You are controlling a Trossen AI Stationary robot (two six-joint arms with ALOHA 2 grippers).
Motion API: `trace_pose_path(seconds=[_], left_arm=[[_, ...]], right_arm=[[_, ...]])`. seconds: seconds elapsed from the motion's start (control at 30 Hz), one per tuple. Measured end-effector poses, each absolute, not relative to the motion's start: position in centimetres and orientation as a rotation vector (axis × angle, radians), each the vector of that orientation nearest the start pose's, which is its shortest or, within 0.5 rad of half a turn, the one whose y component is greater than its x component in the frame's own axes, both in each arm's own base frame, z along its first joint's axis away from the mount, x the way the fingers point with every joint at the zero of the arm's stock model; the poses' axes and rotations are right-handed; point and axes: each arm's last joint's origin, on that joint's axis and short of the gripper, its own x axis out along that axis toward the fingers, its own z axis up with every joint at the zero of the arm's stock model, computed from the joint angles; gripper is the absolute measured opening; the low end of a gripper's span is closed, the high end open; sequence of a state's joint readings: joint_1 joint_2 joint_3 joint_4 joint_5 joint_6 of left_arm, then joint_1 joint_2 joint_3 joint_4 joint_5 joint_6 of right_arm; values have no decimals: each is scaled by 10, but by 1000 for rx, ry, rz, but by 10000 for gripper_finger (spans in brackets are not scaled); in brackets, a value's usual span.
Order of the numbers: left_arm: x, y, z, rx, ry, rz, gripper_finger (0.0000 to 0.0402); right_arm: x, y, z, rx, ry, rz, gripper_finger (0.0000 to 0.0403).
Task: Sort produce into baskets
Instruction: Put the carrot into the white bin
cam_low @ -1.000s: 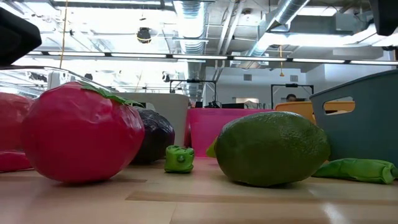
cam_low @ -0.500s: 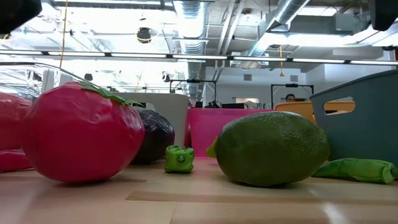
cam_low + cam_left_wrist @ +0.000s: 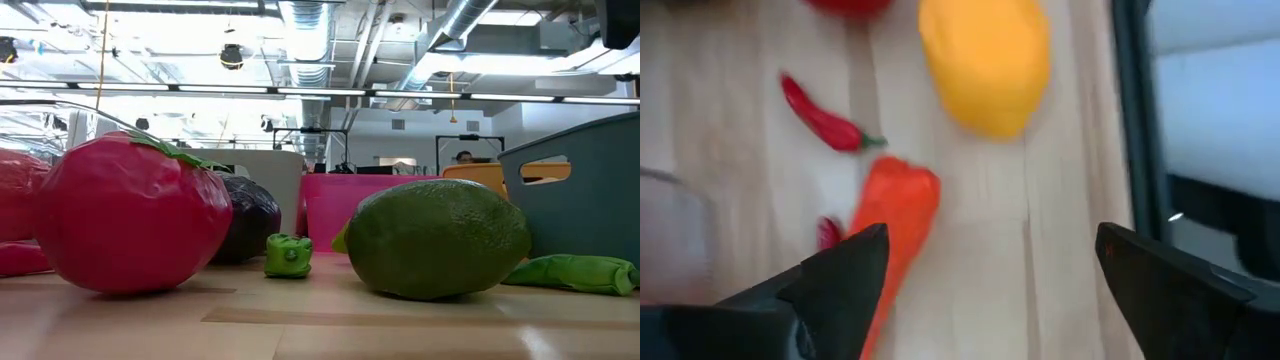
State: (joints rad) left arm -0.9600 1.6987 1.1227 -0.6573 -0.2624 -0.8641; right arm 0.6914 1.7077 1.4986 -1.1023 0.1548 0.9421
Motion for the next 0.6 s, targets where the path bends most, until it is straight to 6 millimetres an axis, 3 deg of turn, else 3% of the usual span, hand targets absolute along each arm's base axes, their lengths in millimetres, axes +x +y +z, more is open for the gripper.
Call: trace_pose_path(seconds=[0.23,0.6], left_arm=[[203,-281,174,51,1275,-23,287],[213,-288,193,152,1230,60,244]], right_arm=[[260,210,280,273,1261,-134,340],[263,212,281,288,1237,-114,340]])
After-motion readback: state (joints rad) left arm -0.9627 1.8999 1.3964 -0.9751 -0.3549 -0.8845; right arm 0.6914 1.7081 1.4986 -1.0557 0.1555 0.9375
